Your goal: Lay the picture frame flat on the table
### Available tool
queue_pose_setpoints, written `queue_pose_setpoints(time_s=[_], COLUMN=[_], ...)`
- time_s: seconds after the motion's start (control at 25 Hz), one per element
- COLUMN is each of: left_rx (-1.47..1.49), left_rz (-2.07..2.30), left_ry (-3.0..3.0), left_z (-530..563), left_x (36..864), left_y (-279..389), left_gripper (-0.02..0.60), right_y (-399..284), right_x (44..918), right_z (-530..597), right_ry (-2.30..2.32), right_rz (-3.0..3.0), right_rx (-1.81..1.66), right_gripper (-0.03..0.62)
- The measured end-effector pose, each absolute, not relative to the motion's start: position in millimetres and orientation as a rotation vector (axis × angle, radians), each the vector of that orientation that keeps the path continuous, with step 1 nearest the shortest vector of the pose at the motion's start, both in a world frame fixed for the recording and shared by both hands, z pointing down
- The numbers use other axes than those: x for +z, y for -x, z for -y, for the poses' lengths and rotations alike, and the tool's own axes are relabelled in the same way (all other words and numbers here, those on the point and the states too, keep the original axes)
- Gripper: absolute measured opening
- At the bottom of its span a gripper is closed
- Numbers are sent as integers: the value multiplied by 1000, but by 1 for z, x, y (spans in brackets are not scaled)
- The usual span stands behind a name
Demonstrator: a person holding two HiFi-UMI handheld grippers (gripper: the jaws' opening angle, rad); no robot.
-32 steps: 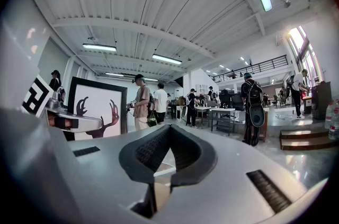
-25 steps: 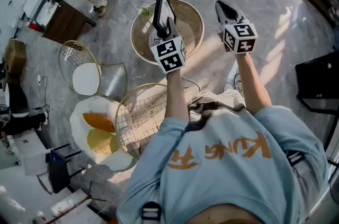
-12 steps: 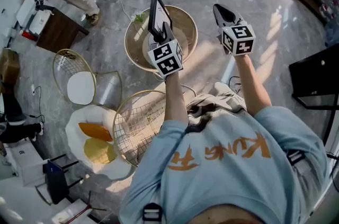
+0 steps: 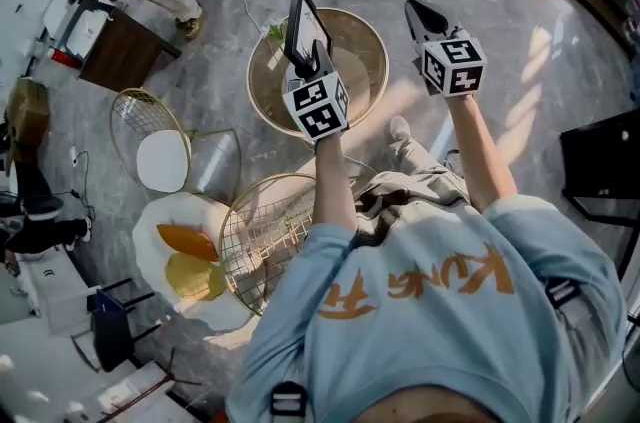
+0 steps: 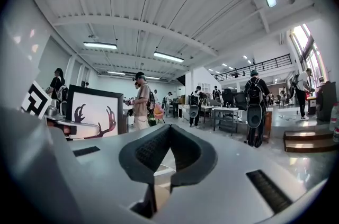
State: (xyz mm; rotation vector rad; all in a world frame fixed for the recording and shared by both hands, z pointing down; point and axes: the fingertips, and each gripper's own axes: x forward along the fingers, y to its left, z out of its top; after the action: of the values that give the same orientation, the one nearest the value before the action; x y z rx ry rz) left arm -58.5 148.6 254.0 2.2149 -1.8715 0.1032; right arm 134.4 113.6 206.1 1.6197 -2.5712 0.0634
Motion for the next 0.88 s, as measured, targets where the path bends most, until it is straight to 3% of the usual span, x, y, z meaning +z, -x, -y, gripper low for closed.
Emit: queue_pose_setpoints(time_s=[0.24,0.88], left_rx=[147,239], left_rz=[1909,1818], left_ry=[-2142,-1934], left_z=[-97,80], left_x=[266,349], left_y=[70,19], left_gripper=[26,26], right_y=[-118,-145], right_x=[220,316], right_z=[-53,132], right_ry=[-1533,-1254], right_rz=[2622,2522], right_rx=[118,256], right_gripper=[-3,-3])
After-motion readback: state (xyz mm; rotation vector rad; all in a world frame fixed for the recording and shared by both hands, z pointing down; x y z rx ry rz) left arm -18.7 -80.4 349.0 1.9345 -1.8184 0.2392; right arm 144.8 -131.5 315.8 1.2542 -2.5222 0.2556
